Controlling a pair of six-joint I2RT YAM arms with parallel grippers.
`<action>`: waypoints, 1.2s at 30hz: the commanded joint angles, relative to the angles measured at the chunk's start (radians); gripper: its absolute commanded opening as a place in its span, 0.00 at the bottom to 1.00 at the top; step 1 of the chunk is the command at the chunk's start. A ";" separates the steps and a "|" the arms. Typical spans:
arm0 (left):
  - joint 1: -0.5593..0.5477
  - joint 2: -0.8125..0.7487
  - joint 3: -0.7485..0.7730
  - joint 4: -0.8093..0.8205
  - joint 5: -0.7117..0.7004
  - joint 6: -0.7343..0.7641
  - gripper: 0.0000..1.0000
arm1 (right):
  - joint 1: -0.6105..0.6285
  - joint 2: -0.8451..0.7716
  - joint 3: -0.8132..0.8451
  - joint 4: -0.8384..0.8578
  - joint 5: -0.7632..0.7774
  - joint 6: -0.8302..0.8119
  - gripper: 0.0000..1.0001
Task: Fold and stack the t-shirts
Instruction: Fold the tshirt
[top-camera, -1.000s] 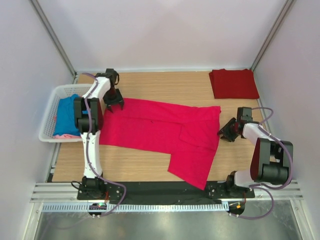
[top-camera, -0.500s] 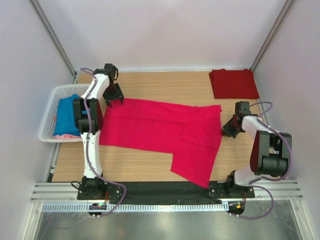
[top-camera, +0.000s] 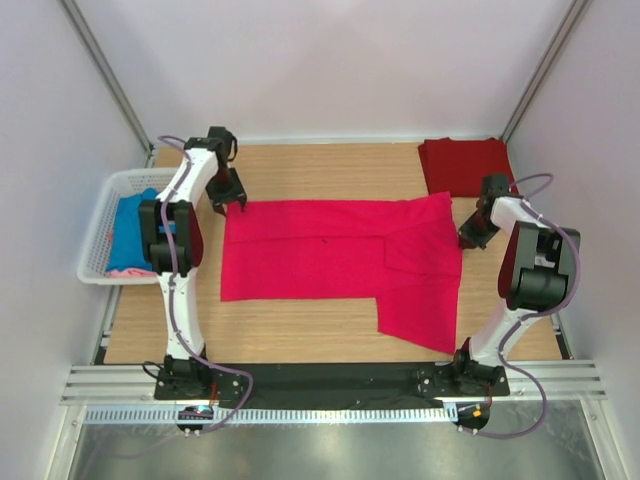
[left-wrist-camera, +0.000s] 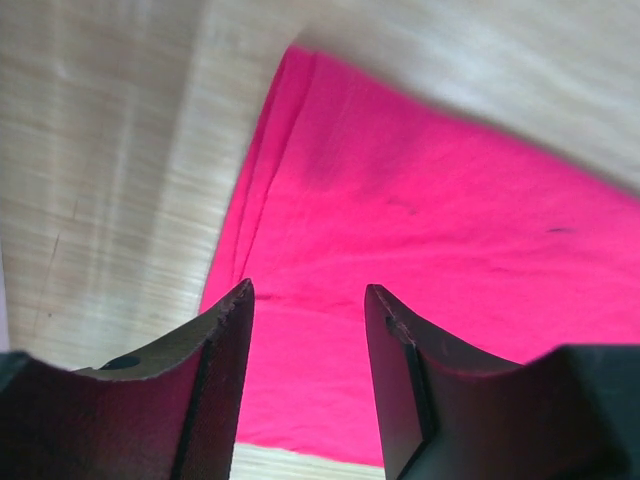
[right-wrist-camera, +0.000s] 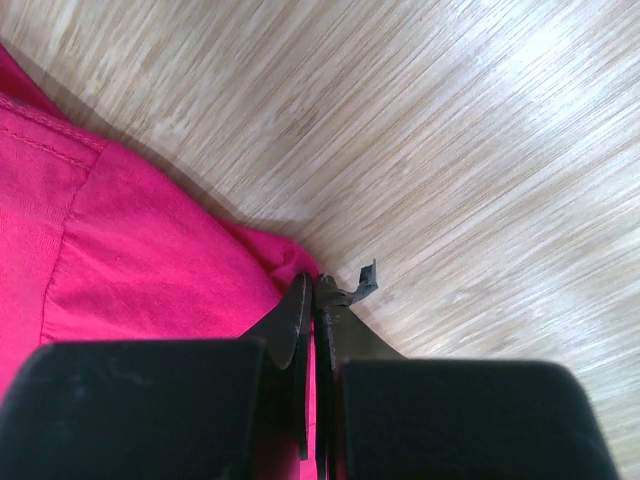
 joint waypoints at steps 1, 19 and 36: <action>-0.003 -0.054 -0.067 -0.015 -0.024 -0.009 0.49 | -0.002 -0.016 0.017 -0.013 0.004 -0.021 0.01; -0.006 -0.088 -0.279 0.089 -0.029 0.023 0.35 | -0.004 -0.048 -0.045 0.015 -0.001 -0.025 0.01; -0.006 -0.091 -0.253 0.051 -0.209 0.048 0.00 | -0.038 -0.048 -0.043 0.012 0.005 -0.031 0.01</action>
